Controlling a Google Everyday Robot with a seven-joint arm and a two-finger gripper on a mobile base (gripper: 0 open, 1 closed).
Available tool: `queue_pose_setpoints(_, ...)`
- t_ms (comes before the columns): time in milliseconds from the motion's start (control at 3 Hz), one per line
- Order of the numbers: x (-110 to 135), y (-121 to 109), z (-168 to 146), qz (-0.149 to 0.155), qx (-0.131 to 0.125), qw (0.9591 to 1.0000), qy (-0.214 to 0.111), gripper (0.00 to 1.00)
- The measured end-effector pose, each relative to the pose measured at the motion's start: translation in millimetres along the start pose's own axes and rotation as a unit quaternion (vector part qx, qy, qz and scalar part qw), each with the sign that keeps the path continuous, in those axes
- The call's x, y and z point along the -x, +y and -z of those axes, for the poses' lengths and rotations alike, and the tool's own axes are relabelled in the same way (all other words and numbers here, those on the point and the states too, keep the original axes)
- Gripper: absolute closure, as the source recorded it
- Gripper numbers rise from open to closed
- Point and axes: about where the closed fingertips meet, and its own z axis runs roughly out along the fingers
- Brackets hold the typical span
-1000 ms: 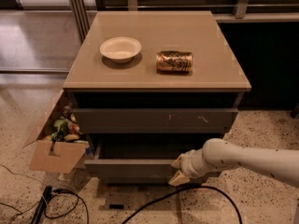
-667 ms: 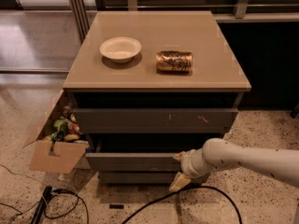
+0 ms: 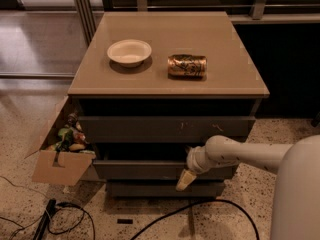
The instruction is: Close middle drawer
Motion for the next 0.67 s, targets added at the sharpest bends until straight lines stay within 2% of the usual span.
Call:
queue_pose_setpoints(333,8.1,-29.3,-16.0,0.000,-0.011,0.9999,0.001,0.00)
queue_pose_setpoints(667,7.5,-26.0,-15.6,0.000,-0.011,0.9999,0.001,0.00)
